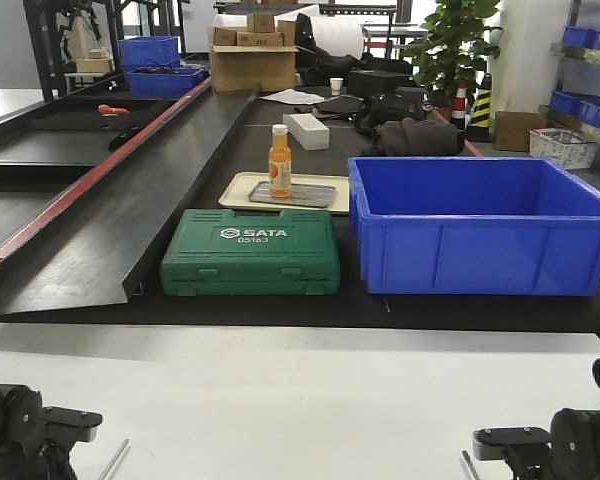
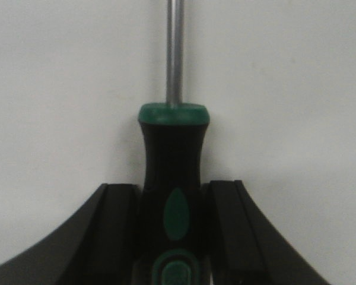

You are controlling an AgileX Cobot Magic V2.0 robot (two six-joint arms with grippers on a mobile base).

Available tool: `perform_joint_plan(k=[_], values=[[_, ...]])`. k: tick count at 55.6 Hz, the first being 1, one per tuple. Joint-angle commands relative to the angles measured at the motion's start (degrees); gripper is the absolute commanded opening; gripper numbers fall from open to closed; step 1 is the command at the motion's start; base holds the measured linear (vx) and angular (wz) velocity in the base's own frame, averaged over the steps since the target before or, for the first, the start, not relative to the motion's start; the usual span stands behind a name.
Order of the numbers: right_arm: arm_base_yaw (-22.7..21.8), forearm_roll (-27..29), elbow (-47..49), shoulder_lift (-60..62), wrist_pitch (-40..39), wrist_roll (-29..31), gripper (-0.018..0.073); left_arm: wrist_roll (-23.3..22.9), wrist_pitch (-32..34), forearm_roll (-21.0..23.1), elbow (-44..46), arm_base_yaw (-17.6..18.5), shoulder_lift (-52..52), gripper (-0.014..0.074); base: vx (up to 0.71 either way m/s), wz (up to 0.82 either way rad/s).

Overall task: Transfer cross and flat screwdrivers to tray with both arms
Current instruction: 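Lift both screwdrivers upright off the table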

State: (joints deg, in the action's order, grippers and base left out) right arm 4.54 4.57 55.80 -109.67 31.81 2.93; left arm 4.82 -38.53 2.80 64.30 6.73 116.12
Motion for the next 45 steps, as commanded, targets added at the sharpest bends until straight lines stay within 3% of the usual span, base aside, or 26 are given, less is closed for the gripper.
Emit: perform_joint_plan(k=[1, 6, 23, 45], values=[[0.0, 0.9, 0.7, 1.3, 0.2, 0.0, 0.0, -0.1, -2.9, -1.4, -2.9, 0.2, 2.5, 0.0107, 0.0, 0.0], [0.0, 0.9, 0.7, 1.3, 0.2, 0.0, 0.0, 0.0, -2.0, -1.5, -3.7, 0.2, 2.2, -0.0009, 0.0, 0.0], [0.0, 0.9, 0.7, 5.8, 1.1, 0.2, 0.0, -0.1, 0.1, -0.8, -3.7, 0.2, -13.1, 0.0, 0.0, 0.0], [0.0, 0.8, 0.7, 32.9, -0.5, 2.9, 0.0, 0.0, 5.9, 0.6, -3.9, 0.2, -44.0, 0.0, 0.0, 0.0]])
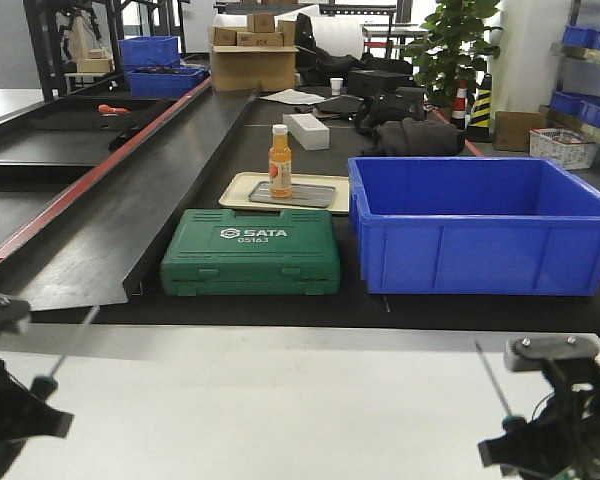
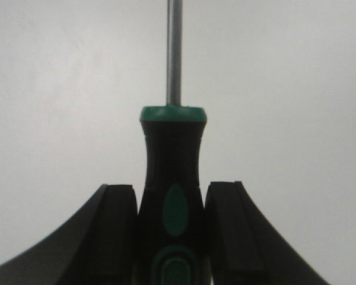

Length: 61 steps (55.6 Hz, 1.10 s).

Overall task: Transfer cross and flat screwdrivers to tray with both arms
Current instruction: 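Lift both screwdrivers upright off the table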

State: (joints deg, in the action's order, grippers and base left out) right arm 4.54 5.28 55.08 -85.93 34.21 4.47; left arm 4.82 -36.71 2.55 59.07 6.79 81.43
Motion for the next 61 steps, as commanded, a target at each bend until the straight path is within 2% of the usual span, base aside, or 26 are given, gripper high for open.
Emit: perform_joint_plan(k=[1, 13, 21, 33, 61], values=[[0.0, 0.2, 1.4, 10.5, -3.1, 1.5, 0.0, 0.0, 4.6, 0.8, 1.2, 0.2, -10.6, 0.0, 0.0, 0.0], [0.0, 1.7, 1.4, 27.7, -5.0, 2.5, 0.0, -0.3, 9.4, 0.8, -2.7, 0.1, -28.1, 0.0, 0.0, 0.0], [0.0, 3.2, 1.4, 35.5, -4.9, 2.0, 0.0, -1.6, 12.2, 0.8, -5.1, 0.1, -35.1, 0.0, 0.0, 0.0], [0.0, 3.1, 1.4, 41.2, -5.0, 2.0, 0.0, -1.7, 11.9, 0.8, -5.5, 0.1, -37.2, 0.0, 0.0, 0.0], [0.0, 3.1, 1.4, 41.8, -4.8, 1.9, 0.0, -1.7, 9.9, 0.8, -5.5, 0.1, -37.2, 0.0, 0.0, 0.0]])
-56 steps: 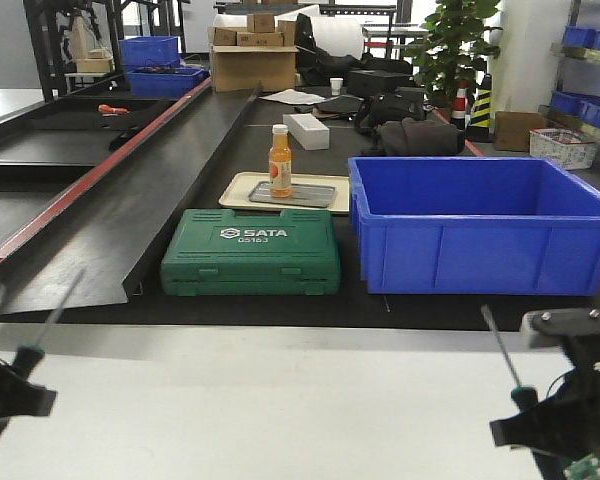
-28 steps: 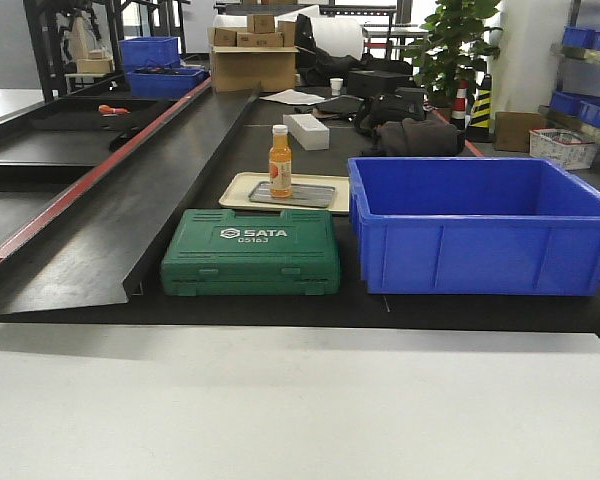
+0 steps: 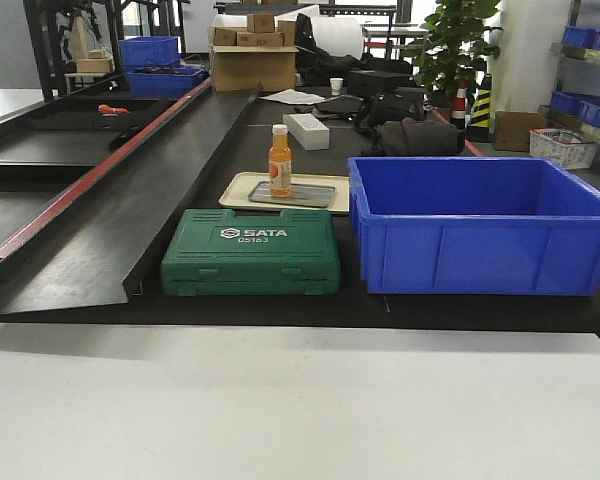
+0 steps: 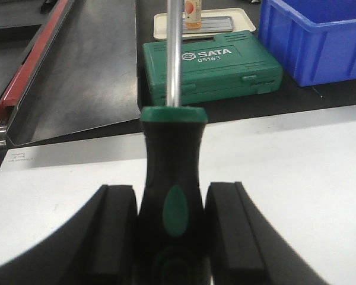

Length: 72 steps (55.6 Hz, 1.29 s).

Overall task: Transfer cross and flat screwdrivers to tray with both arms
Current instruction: 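Lift both screwdrivers upright off the table, then hold both screwdrivers while the base turns away from the table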

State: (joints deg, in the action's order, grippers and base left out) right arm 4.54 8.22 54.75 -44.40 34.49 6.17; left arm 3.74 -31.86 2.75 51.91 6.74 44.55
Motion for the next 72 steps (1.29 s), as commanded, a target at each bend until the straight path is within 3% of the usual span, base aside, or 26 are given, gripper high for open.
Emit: perform_joint_plan(k=[1, 41, 72], values=[[0.0, 0.1, 1.7, 0.3, -5.1, 0.2, 0.0, -0.6, 5.1, 0.6, 1.7, 0.2, -0.3, 0.0, 0.0, 0.0], [0.0, 0.1, 1.7, -1.1, -5.1, 0.2, 0.0, -0.6, 5.1, 0.6, 1.7, 0.2, -0.3, 0.0, -0.08, -0.07], [0.0, 0.1, 1.7, -2.2, -5.0, 0.2, 0.0, -0.6, 5.1, 0.6, 1.7, 0.2, -0.3, 0.0, -0.26, -0.49]])
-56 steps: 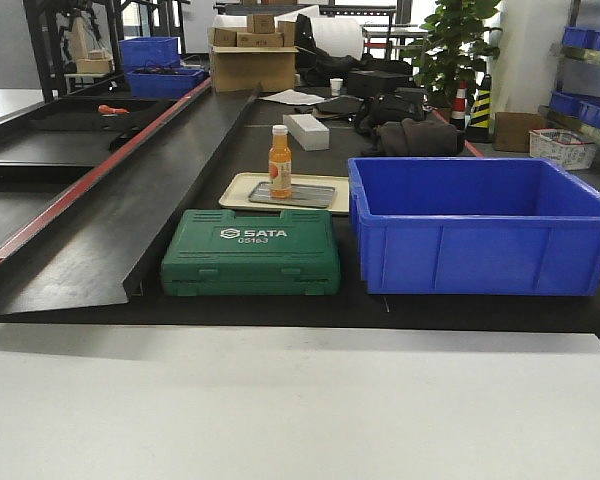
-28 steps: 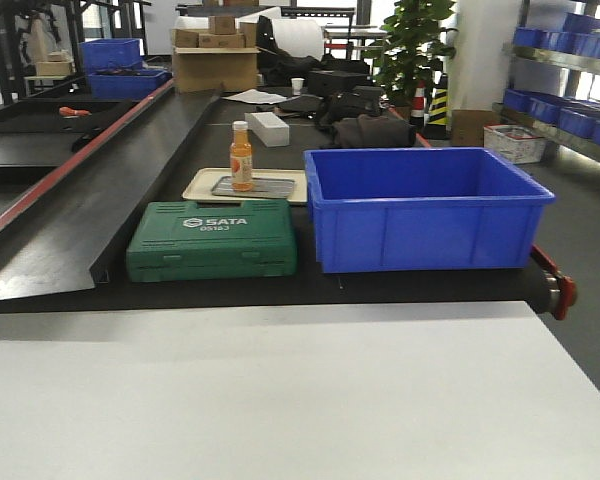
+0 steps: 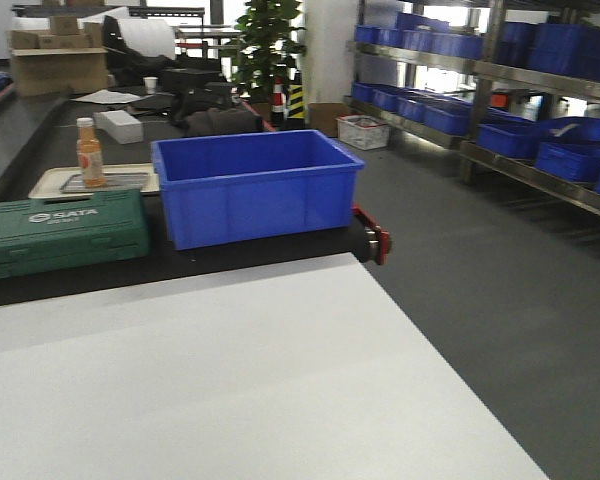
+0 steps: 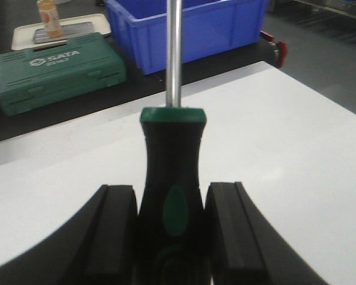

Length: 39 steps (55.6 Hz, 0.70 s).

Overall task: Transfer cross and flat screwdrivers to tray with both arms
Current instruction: 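Hold both screwdrivers while the base turns away from the table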

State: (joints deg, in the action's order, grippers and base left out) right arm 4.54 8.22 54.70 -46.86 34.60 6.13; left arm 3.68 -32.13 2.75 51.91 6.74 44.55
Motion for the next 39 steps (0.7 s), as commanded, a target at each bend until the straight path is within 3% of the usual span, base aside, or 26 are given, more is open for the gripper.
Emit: perform_joint_plan(k=[1, 39], values=[[0.0, 0.1, 1.8, 0.3, -5.1, 0.3, 0.0, -0.5, 5.3, 0.6, 1.7, 0.2, -0.3, 0.0, -0.24, -0.61], [0.0, 0.1, 1.8, 0.5, -5.2, 0.3, 0.0, -0.5, 5.2, 0.6, 1.7, 0.2, -0.3, 0.0, -0.13, -0.76]])
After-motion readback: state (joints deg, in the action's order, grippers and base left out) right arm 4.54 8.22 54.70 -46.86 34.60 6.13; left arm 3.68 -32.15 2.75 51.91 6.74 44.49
